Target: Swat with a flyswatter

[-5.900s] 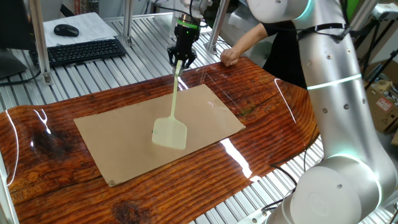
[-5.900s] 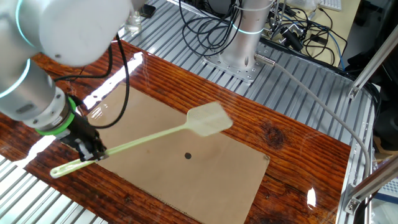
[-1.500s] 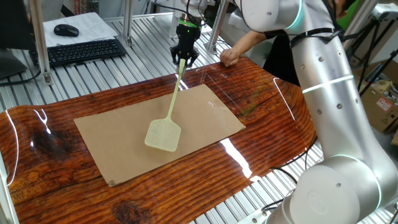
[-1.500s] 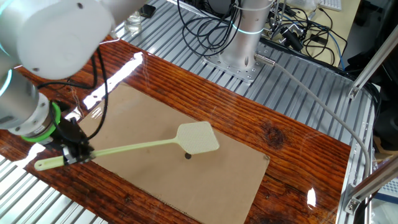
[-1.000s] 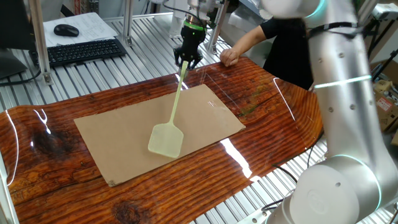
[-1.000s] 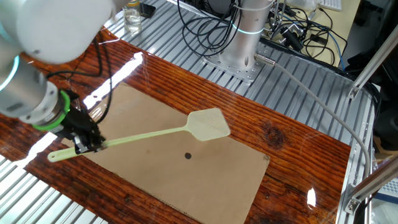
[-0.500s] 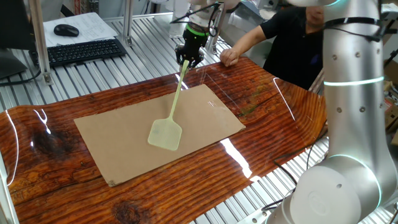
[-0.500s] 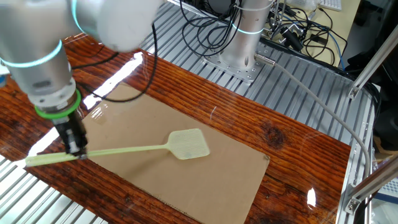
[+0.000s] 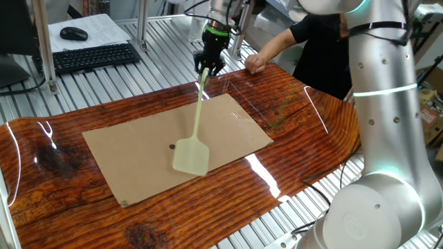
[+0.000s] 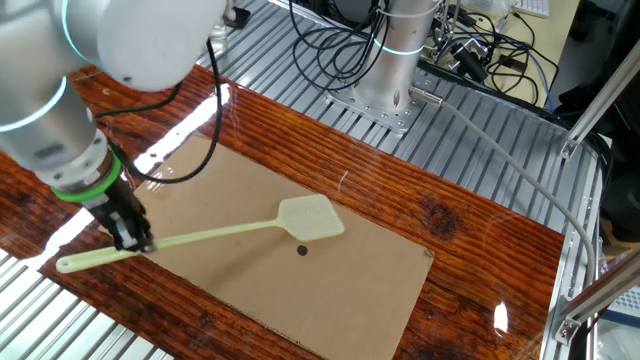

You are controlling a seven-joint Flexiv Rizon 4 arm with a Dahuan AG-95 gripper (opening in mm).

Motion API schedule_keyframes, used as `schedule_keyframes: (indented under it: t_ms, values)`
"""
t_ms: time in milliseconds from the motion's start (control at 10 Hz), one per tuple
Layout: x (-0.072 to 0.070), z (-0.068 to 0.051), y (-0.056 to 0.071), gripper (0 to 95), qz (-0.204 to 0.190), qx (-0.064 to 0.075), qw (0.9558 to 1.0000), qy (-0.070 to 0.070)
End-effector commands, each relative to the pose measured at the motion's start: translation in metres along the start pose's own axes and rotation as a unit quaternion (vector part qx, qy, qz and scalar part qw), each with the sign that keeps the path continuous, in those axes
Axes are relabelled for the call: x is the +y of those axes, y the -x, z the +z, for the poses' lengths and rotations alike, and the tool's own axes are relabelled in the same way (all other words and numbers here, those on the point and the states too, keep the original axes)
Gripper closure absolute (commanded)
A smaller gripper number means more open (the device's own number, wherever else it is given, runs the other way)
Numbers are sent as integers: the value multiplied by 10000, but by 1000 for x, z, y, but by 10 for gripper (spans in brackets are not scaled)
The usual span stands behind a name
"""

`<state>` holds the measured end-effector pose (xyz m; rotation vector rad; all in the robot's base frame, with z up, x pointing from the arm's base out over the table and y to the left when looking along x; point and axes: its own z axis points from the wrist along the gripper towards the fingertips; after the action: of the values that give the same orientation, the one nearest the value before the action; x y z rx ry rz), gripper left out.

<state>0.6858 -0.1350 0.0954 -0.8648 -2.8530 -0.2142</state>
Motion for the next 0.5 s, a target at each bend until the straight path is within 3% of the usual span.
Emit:
schedule_keyframes:
  t_ms: [100, 500]
  values:
    - [0, 2, -3, 950, -7, -18, 10000, -20]
    - [0, 3, -7, 950, -188, 23, 9998, -37]
